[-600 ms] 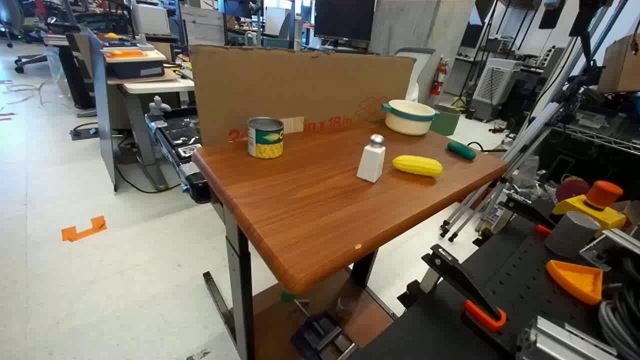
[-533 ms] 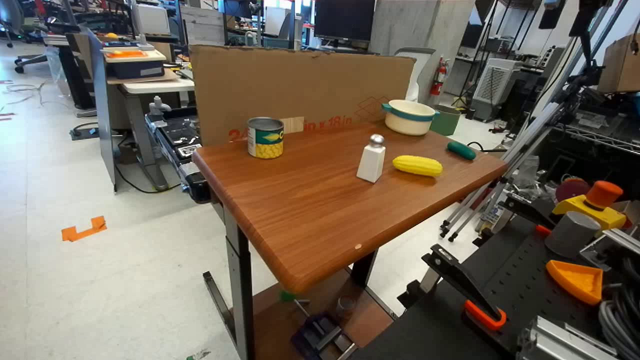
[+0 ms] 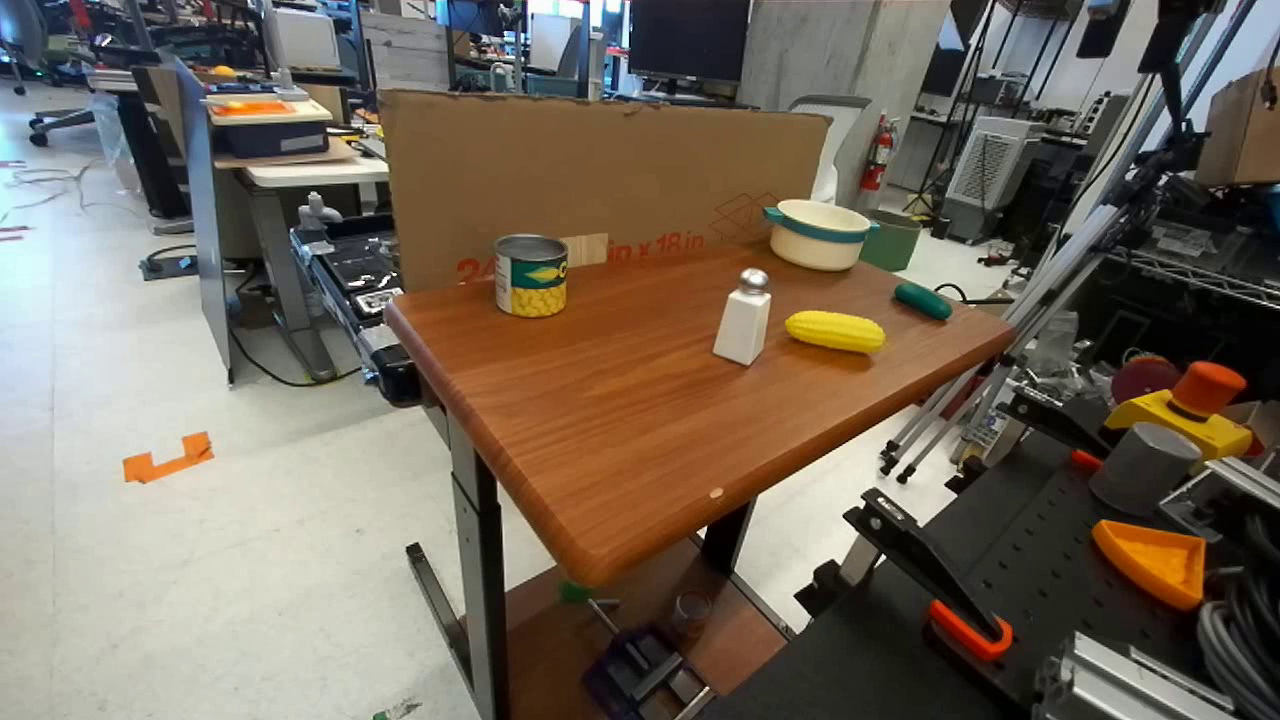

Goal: Move the pot to the left

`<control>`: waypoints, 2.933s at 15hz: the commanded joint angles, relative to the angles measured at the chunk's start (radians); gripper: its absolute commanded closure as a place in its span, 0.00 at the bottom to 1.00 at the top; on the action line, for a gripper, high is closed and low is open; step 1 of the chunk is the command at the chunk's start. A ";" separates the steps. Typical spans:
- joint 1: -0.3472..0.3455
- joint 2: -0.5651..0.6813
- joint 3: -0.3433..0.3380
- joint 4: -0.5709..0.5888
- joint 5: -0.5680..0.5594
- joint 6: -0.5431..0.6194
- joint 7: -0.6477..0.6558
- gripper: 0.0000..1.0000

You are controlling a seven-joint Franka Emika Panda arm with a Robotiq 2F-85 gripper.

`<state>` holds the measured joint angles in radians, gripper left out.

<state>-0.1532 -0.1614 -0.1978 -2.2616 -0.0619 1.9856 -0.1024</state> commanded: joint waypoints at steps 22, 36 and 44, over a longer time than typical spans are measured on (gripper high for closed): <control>0.123 0.833 0.045 0.592 -0.077 0.395 0.498 0.00; 0.130 0.957 0.054 0.798 -0.016 0.124 0.504 0.81; 0.155 0.883 0.069 0.737 -0.022 0.081 0.469 0.96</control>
<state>-0.0140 0.7679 -0.1356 -1.4870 -0.0894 2.0796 0.3956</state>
